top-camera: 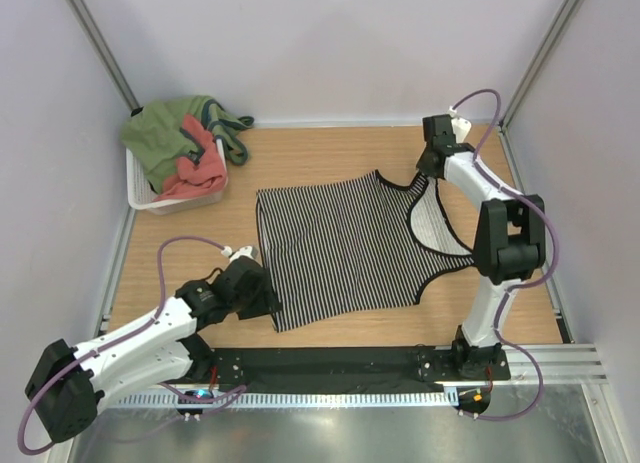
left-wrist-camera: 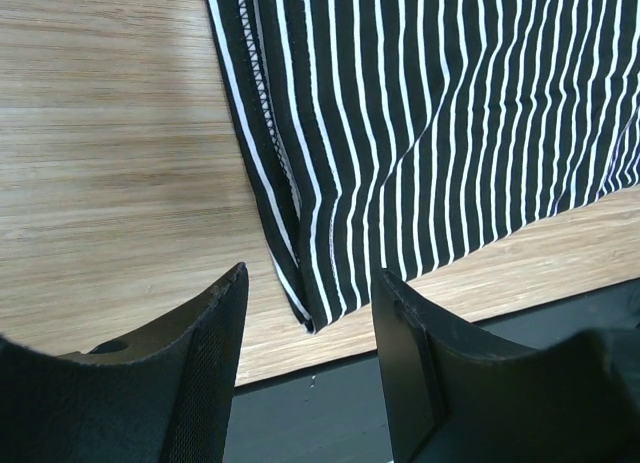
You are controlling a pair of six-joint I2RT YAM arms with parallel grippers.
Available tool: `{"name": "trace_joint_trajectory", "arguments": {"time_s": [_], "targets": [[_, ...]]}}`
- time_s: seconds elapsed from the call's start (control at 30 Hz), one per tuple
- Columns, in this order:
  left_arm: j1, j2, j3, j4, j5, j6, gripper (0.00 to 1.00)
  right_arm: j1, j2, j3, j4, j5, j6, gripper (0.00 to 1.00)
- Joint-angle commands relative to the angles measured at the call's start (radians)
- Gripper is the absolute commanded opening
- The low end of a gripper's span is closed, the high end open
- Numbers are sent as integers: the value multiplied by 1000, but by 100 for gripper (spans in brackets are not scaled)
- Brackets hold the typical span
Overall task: Fold and stack the tank tops
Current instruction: Flatten the tank top out
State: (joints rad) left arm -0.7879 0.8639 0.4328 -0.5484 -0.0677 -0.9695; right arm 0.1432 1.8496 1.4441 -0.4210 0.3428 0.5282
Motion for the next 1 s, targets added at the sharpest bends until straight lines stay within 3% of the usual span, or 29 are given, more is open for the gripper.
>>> {"name": "trace_joint_trajectory", "arguments": {"time_s": [0.0,0.17,0.23,0.27,0.3,0.33,0.5,0.7,0.87,0.97], "targets": [[-4,0,-8,-4,-30,-12,54,-13,101,110,-38,74,16,1],[-5,14,-6,-4,-24,-11,54,-76,198,170,-19,90,53,2],[-5,7,-12,-7,-27,-15,54,-102,210,174,-1,79,64,14],[-5,0,-16,-5,-27,-17,54,-112,215,173,1,71,72,33],[-5,-3,-22,-5,-29,-21,54,-120,215,171,7,65,85,73],[-4,-8,-25,-7,-30,-23,54,-131,211,164,14,64,88,78],[-5,-29,-28,-22,-38,-29,54,-131,131,130,16,59,93,78],[-5,-28,-25,-10,-37,-31,54,-131,-50,-71,71,-57,92,77],[-4,12,39,-16,-130,6,57,-122,-148,-215,105,-191,104,67],[24,84,105,1,-135,46,57,-91,-180,-301,105,-179,127,61]]}}
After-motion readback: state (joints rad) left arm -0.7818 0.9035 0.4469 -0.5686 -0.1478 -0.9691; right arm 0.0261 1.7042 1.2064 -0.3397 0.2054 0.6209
